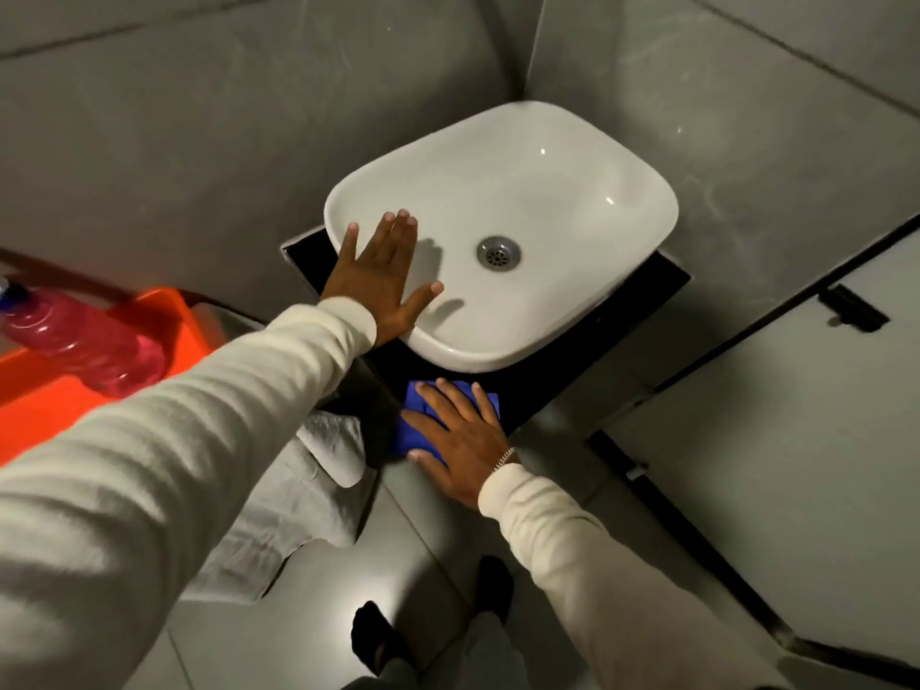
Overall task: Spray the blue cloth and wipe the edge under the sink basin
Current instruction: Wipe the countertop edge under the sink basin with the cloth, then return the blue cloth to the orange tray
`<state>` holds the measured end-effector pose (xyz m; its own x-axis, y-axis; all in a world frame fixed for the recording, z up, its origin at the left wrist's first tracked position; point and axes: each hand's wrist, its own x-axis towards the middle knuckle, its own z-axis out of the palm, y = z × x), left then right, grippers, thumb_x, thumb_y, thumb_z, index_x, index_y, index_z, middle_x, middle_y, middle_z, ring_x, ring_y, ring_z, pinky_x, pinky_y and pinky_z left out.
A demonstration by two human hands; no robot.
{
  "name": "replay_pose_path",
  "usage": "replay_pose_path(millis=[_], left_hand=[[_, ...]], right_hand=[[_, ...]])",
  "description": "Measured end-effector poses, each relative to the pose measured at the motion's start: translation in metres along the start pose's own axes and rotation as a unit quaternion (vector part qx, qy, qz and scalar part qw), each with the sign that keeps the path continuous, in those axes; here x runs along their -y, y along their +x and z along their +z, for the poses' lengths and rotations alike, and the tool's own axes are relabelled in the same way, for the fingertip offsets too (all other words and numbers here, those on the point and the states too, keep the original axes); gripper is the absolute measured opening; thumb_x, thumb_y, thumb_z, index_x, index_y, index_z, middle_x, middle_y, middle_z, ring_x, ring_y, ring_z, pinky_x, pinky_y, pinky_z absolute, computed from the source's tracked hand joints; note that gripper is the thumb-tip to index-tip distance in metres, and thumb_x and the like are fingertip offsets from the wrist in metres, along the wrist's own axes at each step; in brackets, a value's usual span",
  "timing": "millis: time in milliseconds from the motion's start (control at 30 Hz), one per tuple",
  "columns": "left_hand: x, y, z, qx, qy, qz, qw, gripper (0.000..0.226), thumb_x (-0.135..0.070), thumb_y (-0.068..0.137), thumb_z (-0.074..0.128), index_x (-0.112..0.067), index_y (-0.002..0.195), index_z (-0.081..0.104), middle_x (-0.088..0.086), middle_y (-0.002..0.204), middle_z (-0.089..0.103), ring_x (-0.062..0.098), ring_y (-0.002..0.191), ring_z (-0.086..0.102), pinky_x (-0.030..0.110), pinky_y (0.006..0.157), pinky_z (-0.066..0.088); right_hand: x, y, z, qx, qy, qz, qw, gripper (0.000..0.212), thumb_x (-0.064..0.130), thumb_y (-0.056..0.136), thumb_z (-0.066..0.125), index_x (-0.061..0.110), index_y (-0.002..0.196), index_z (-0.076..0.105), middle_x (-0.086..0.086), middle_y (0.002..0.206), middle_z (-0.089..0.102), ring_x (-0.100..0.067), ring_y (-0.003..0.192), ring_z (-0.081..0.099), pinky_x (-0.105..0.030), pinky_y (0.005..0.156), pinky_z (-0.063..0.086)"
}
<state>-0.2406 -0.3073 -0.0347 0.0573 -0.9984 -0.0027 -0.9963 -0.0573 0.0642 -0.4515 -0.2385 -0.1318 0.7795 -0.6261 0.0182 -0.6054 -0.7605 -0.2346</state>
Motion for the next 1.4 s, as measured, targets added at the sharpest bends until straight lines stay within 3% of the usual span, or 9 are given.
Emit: replay_pose_path(millis=[167, 333, 433, 533, 700, 833, 1033, 1233, 1400], left_hand=[[-0.032, -0.061, 0.027, -0.108, -0.359, -0.201, 0.905, 0.079, -0.045, 0.095, 0.036, -0.011, 0.152, -0.004, 0.007, 0.164, -0.008, 0.02, 0.151, -0.008, 0.039, 0.122, -0.003], [-0.096, -0.107, 0.058, -0.017, -0.691, -0.386, 0.611, 0.054, -0.027, 0.089, 0.06, -0.009, 0.138, 0.046, 0.017, 0.142, 0.053, 0.032, 0.131, 0.051, 0.045, 0.112, 0.039], [-0.116, -0.112, 0.064, 0.051, -0.571, -0.413, 0.708, 0.061, -0.035, 0.074, 0.076, -0.011, 0.128, 0.057, 0.012, 0.126, 0.066, 0.03, 0.114, 0.063, 0.033, 0.097, 0.049], [-0.121, -0.115, 0.062, 0.099, -0.416, -0.46, 0.778, 0.06, -0.043, 0.071, 0.074, -0.017, 0.124, 0.061, 0.008, 0.119, 0.069, 0.028, 0.109, 0.065, 0.022, 0.08, 0.044], [-0.105, -0.131, 0.058, 0.094, -0.529, -0.513, 0.669, 0.033, -0.02, 0.071, 0.078, -0.009, 0.1, 0.069, 0.017, 0.1, 0.073, 0.034, 0.088, 0.071, 0.04, 0.08, 0.06], [-0.078, -0.165, 0.046, 0.004, -0.614, -0.503, 0.608, 0.013, 0.003, 0.075, 0.072, -0.009, 0.074, 0.067, 0.015, 0.076, 0.069, 0.024, 0.052, 0.067, 0.04, 0.051, 0.061], [0.039, -0.238, 0.01, -0.222, -0.61, -0.517, 0.558, 0.024, 0.009, 0.076, 0.068, -0.014, 0.069, 0.066, 0.016, 0.081, 0.067, 0.03, 0.071, 0.064, 0.042, 0.054, 0.061], [0.17, -0.289, -0.014, -0.24, -0.482, -0.577, 0.614, 0.005, 0.001, 0.074, 0.068, -0.002, 0.075, 0.071, 0.019, 0.077, 0.07, 0.025, 0.073, 0.063, 0.039, 0.074, 0.057], [0.217, -0.309, -0.019, -0.03, -0.429, -0.568, 0.702, 0.009, -0.01, 0.087, 0.054, -0.012, 0.082, 0.061, 0.004, 0.083, 0.056, 0.013, 0.084, 0.048, 0.02, 0.069, 0.036]], right_hand=[[-0.019, -0.02, -0.015, -0.045, 0.078, 0.046, 0.995, 0.051, 0.055, 0.091, 0.045, 0.033, 0.137, 0.047, 0.0, 0.155, 0.035, -0.021, 0.146, 0.026, -0.051, 0.121, 0.014], [-0.031, -0.033, -0.028, -0.252, 0.355, 0.213, 0.875, 0.038, 0.032, 0.083, 0.067, 0.012, 0.115, 0.06, -0.006, 0.123, 0.059, -0.024, 0.118, 0.053, -0.043, 0.106, 0.041], [-0.028, -0.04, -0.03, -0.194, 0.445, 0.397, 0.779, 0.046, 0.017, 0.07, 0.083, 0.004, 0.102, 0.051, -0.011, 0.102, 0.054, -0.032, 0.096, 0.057, -0.05, 0.09, 0.05], [-0.015, -0.048, -0.027, -0.099, 0.502, 0.424, 0.747, 0.051, 0.018, 0.07, 0.083, 0.015, 0.101, 0.043, -0.012, 0.104, 0.06, -0.031, 0.092, 0.062, -0.039, 0.081, 0.053], [0.001, -0.048, -0.026, -0.034, 0.474, 0.356, 0.805, 0.039, 0.012, 0.077, 0.075, 0.019, 0.096, 0.042, -0.011, 0.1, 0.065, -0.025, 0.084, 0.062, -0.028, 0.072, 0.046], [0.029, -0.026, -0.04, 0.042, 0.446, 0.24, 0.861, 0.038, 0.011, 0.078, 0.072, 0.021, 0.097, 0.041, -0.011, 0.103, 0.064, -0.027, 0.09, 0.064, -0.037, 0.077, 0.056], [0.154, 0.067, -0.041, 0.038, 0.422, 0.05, 0.904, 0.037, 0.007, 0.074, 0.075, 0.013, 0.098, 0.047, -0.004, 0.089, 0.062, -0.024, 0.079, 0.06, -0.027, 0.071, 0.047], [0.283, 0.155, -0.008, 0.071, 0.392, -0.016, 0.917, 0.041, 0.011, 0.076, 0.074, 0.01, 0.107, 0.048, -0.01, 0.098, 0.064, -0.03, 0.089, 0.06, -0.039, 0.08, 0.051], [0.323, 0.189, 0.028, 0.175, 0.331, 0.046, 0.926, 0.038, 0.011, 0.083, 0.064, 0.016, 0.119, 0.053, -0.013, 0.125, 0.063, -0.032, 0.111, 0.059, -0.034, 0.095, 0.046]])
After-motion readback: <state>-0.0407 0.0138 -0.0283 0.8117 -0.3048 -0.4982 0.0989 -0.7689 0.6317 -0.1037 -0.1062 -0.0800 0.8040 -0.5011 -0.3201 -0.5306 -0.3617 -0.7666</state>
